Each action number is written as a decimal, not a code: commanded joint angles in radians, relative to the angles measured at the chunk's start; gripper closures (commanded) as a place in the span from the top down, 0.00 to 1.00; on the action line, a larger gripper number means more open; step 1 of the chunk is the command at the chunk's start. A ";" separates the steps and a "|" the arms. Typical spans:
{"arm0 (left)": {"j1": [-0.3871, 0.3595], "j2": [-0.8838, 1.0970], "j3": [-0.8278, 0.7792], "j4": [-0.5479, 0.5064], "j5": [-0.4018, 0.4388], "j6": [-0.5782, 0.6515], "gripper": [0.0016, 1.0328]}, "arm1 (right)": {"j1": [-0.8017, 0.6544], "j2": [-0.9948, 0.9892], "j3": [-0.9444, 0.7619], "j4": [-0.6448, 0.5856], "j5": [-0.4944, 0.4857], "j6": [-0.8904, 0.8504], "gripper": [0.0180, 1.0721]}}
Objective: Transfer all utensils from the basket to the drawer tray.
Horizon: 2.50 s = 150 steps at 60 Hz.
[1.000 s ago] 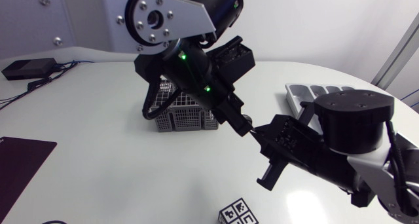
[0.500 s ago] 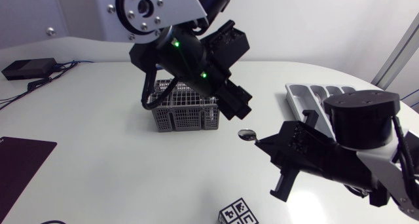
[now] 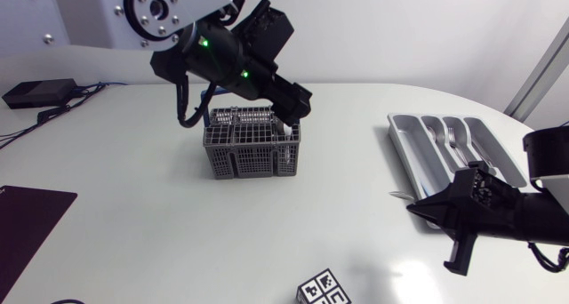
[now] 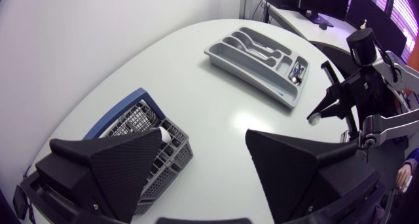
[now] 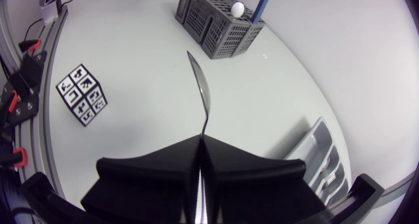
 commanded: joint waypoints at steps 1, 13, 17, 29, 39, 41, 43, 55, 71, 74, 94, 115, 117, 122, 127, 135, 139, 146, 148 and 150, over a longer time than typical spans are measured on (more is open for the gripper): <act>0.019 0.036 -0.046 0.026 -0.004 0.015 0.88 | -0.118 0.052 0.029 -0.045 -0.045 -0.188 0.05; 0.037 0.075 -0.087 0.096 -0.004 0.015 0.88 | -0.411 0.266 0.113 -0.140 -0.114 -0.535 0.05; 0.042 0.090 -0.096 0.121 -0.004 0.012 0.88 | -0.493 0.334 0.142 -0.143 -0.123 -0.622 0.05; 0.057 0.125 -0.109 0.169 -0.004 -0.008 0.88 | -0.680 0.521 0.256 -0.139 -0.123 -0.840 0.05; 0.065 0.144 -0.127 0.219 -0.004 -0.028 0.88 | -0.743 0.645 0.355 -0.123 -0.092 -0.932 0.05; 0.065 0.148 -0.128 0.230 -0.004 -0.034 0.88 | -0.747 0.665 0.372 -0.122 -0.089 -0.940 0.05; 0.065 0.153 -0.130 0.238 -0.004 -0.036 0.88 | -0.752 0.684 0.384 -0.113 -0.082 -0.949 0.05; 0.065 0.187 -0.125 0.271 -0.004 -0.054 0.88 | -0.753 0.796 0.401 -0.010 0.006 -1.021 0.06; 0.071 0.208 -0.132 0.302 -0.003 -0.074 0.88 | -0.763 0.836 0.368 0.128 0.073 -1.068 0.25; 0.073 0.214 -0.132 0.305 -0.003 -0.083 0.88 | -0.769 0.829 0.366 0.130 0.073 -1.068 0.34; 0.083 0.282 -0.073 0.310 -0.003 -0.163 0.59 | -0.781 0.665 0.357 -0.002 0.000 -0.966 0.63; 0.108 0.302 -0.017 0.242 -0.003 -0.227 0.45 | -0.760 0.524 0.317 -0.136 -0.082 -0.904 0.68; 0.108 0.302 -0.017 0.242 -0.003 -0.229 0.45 | -0.753 0.518 0.312 -0.137 -0.082 -0.903 0.68; 0.105 0.300 -0.010 0.242 0.004 -0.230 0.45 | -0.749 0.506 0.299 -0.139 -0.082 -0.900 0.68; 0.099 0.302 -0.001 0.241 0.005 -0.230 0.45 | -0.743 0.497 0.291 -0.137 -0.082 -0.897 0.69; 0.096 0.313 0.019 0.228 0.011 -0.233 0.45 | -0.740 0.480 0.283 -0.139 -0.083 -0.893 0.69; 0.096 0.317 0.025 0.224 0.016 -0.233 0.40 | -0.735 0.475 0.277 -0.136 -0.083 -0.892 0.69; 0.093 0.323 0.034 0.219 0.025 -0.235 0.32 | -0.733 0.470 0.276 -0.136 -0.083 -0.890 0.69; 0.093 0.328 0.039 0.213 0.033 -0.235 0.31 | -0.732 0.469 0.274 -0.136 -0.083 -0.890 0.69; 0.093 0.333 0.045 0.207 0.036 -0.235 0.28 | -0.730 0.466 0.272 -0.134 -0.083 -0.890 0.69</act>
